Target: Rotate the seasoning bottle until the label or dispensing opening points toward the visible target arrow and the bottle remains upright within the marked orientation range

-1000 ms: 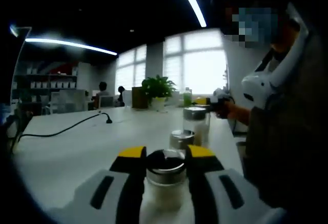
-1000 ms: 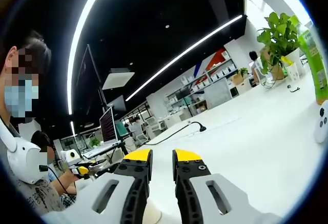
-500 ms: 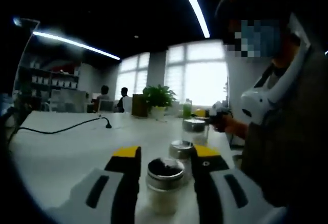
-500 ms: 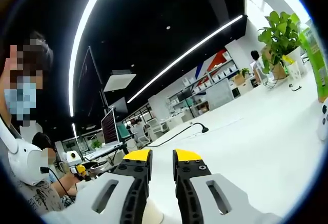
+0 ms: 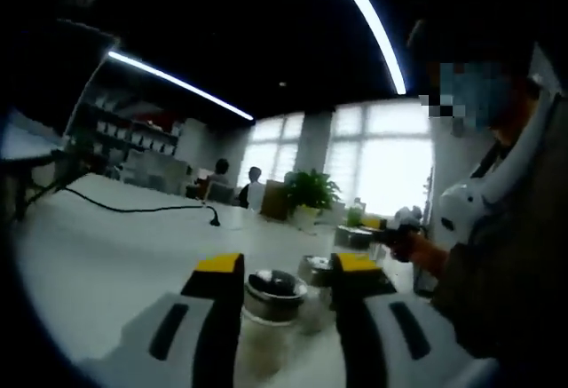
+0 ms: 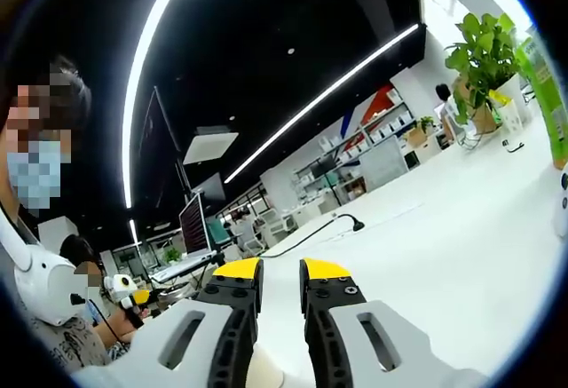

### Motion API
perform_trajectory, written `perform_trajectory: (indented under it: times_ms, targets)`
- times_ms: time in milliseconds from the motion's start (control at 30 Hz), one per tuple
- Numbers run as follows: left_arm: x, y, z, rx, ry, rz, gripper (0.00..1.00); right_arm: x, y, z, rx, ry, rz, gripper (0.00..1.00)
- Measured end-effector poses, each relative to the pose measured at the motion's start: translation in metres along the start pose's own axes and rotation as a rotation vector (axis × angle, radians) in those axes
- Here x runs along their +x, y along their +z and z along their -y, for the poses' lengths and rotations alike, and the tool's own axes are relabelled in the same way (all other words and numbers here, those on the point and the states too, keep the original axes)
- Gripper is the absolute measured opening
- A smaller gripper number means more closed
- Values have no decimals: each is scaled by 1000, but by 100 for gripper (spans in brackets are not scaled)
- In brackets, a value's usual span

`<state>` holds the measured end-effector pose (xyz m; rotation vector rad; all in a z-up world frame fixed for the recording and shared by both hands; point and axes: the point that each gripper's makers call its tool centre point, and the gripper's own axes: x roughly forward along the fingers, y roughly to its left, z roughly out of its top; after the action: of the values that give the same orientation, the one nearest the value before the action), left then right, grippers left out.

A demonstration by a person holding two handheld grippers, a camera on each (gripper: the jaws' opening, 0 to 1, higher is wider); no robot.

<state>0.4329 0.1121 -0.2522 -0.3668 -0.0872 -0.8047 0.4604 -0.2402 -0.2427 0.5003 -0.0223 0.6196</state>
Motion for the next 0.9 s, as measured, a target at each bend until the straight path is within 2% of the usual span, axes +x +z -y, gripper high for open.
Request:
perform_trajectory:
  times_ms: [67, 167, 233, 267, 367, 433, 567, 633, 733, 900]
  targets:
    - [-4, 5, -11, 26, 80, 28, 42, 0, 0, 1, 8, -3, 7, 15]
    - [-8, 9, -22, 57, 182, 33, 41, 0, 0, 1, 12, 0, 5, 15]
    - [-7, 10, -18, 67, 186, 28, 41, -1, 0, 1, 7, 2, 3, 15]
    - [-8, 12, -19, 82, 208, 30, 41, -1, 0, 1, 7, 2, 3, 15]
    - [-9, 8, -25, 151, 283, -25, 41, -1, 0, 2, 12, 0, 6, 15]
    - [-6, 4, -18, 161, 283, -38, 40, -1, 0, 3, 12, -5, 1, 15]
    - [-1, 3, -8, 154, 270, -21, 41, 0, -2, 3, 13, -5, -6, 15]
    - [-1, 2, -10, 167, 309, -16, 42, -1, -2, 3, 11, -4, -6, 15]
    - [0, 1, -9, 206, 330, -13, 41, -2, 0, 3, 15, -3, 3, 15]
    - [-1, -8, -11, 281, 378, -65, 41, -2, 1, 3, 12, -5, -3, 15]
